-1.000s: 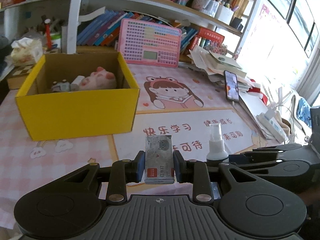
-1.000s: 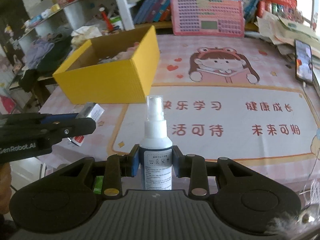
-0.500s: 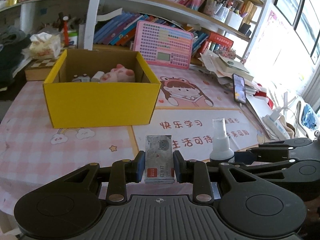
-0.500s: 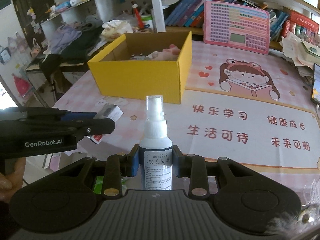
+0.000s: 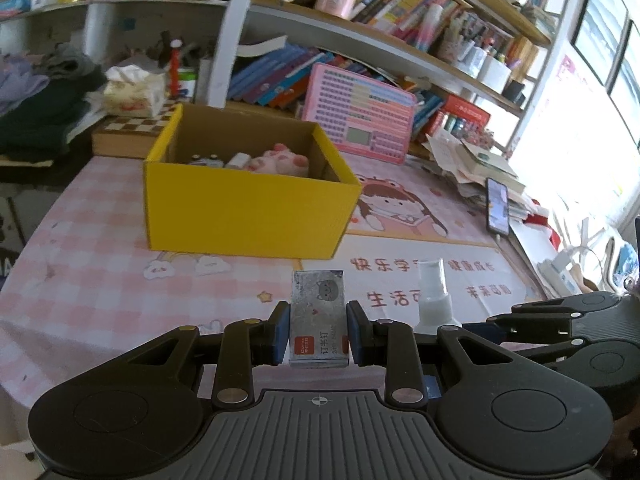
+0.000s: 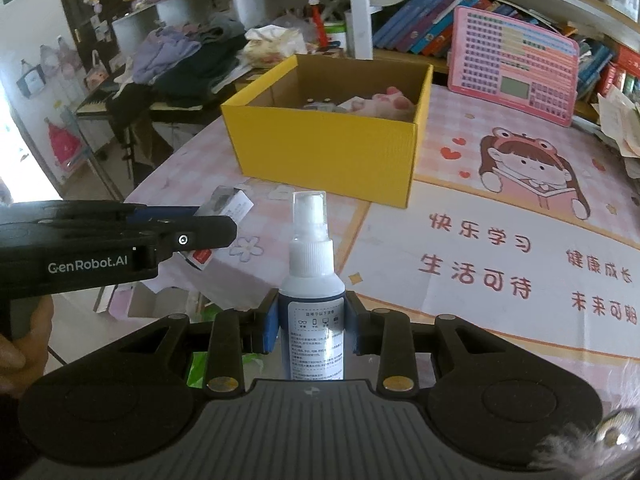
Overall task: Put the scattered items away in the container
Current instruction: 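Carry the spray bottle and packet over the yellow box with both tools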
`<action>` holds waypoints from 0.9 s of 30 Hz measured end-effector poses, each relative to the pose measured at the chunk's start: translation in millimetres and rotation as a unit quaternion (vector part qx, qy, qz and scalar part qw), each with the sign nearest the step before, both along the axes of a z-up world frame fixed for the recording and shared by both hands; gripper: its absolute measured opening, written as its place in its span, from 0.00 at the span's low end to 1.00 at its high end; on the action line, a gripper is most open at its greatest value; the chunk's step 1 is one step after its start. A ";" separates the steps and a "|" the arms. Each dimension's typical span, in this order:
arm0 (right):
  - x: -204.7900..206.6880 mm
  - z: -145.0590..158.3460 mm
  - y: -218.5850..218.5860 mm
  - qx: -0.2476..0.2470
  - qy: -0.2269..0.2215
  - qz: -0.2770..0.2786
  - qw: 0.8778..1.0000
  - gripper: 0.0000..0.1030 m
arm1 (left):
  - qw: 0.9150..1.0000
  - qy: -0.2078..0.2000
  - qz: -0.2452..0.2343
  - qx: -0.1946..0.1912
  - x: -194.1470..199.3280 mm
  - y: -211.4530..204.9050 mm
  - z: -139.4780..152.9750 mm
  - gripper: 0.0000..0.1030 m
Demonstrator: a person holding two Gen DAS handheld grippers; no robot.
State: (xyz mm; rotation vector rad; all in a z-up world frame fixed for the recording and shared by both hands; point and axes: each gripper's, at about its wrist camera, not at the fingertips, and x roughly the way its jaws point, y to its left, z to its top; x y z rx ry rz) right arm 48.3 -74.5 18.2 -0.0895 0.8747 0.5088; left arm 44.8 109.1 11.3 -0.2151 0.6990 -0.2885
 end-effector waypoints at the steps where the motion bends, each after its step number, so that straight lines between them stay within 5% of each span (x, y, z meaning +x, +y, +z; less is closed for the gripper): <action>1: 1.4 -0.1 2.3 0.002 0.002 0.002 1.000 0.30 | 1.000 0.000 0.003 0.001 -1.3 2.7 0.3 0.27; 14: 21.6 5.5 46.5 0.013 -0.015 0.061 0.998 0.30 | 0.997 -0.015 0.068 0.018 -4.6 38.9 6.9 0.27; 27: 86.2 18.6 44.9 0.031 -0.052 0.042 0.997 0.30 | 0.994 -0.065 0.083 0.025 52.3 40.6 29.0 0.27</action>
